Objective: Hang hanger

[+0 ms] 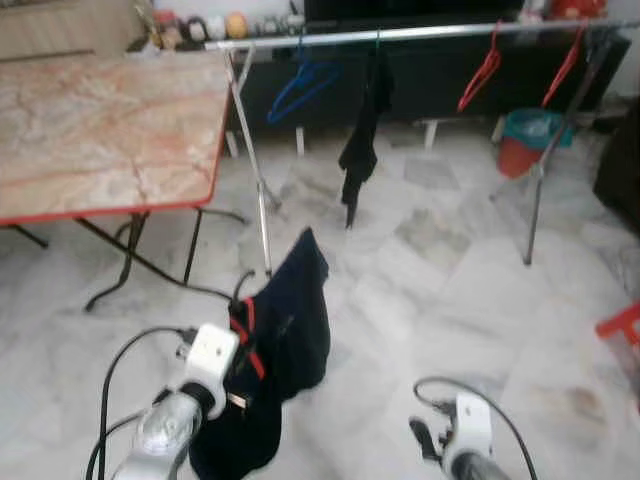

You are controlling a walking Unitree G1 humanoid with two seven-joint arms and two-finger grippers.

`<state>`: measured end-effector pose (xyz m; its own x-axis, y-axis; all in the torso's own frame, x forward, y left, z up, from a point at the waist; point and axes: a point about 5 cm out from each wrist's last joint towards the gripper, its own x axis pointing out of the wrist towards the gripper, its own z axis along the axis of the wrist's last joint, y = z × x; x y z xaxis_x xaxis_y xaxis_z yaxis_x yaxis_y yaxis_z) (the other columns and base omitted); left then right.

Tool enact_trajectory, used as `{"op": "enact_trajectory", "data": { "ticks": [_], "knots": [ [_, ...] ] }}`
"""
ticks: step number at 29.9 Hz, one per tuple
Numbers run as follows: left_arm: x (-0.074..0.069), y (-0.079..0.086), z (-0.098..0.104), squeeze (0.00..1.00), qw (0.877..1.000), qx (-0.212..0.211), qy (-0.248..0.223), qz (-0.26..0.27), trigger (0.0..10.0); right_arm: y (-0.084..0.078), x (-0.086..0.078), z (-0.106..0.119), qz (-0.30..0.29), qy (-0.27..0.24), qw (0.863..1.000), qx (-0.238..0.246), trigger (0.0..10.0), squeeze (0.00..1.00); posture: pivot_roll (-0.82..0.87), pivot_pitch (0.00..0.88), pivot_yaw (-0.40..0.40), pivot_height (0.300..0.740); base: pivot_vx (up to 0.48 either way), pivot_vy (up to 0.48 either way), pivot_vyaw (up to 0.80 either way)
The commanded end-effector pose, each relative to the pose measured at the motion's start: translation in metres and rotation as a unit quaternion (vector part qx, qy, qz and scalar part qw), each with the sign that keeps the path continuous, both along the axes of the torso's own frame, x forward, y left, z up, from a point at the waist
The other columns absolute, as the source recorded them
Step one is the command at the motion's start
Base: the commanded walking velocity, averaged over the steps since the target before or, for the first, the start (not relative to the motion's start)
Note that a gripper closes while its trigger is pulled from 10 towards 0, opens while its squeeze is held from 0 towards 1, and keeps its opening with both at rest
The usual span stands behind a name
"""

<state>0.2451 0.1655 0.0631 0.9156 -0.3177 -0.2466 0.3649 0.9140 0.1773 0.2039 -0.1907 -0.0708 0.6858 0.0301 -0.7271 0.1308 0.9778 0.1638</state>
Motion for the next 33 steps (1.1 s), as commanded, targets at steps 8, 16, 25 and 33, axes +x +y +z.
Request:
{"op": "enact_trajectory", "data": {
  "ticks": [8, 16, 25, 33],
  "knots": [
    [0.003, -0.003, 0.01, 0.0, 1.0, -0.008, -0.015, -0.013, 10.0, 0.001, 0.001, 0.002, 0.033, -0.021, 0.999, -0.01, 10.0, 0.0, 0.03, 0.06, 0.028, 0.74, 0.0, -0.112, 0.0],
    [0.009, -0.02, 0.037, 0.0, 0.995, -0.022, -0.023, -0.091, 10.0, 0.005, 0.012, 0.014, 0.118, -0.094, 0.987, -0.051, 10.0, 0.0, 0.04, 0.056, 0.03, 0.74, 0.0, 0.0, 0.0],
    [0.016, -0.041, 0.07, 0.0, 0.985, -0.058, -0.038, -0.157, 10.0, 0.036, 0.107, 0.121, 0.305, -0.358, 0.88, -0.061, 10.0, 0.0, 0.03, 0.046, 0.035, 0.74, 0.0, 0.0, 0.0],
    [0.01, -0.056, 0.08, 0.0, 0.973, -0.059, -0.029, -0.219, 10.0, 0.046, 0.122, 0.179, 0.366, -0.466, 0.802, -0.07, 10.0, 0.0, 0.02, 0.05, 0.034, 0.74, 0.0, 0.0, 0.0]
  ]
}}
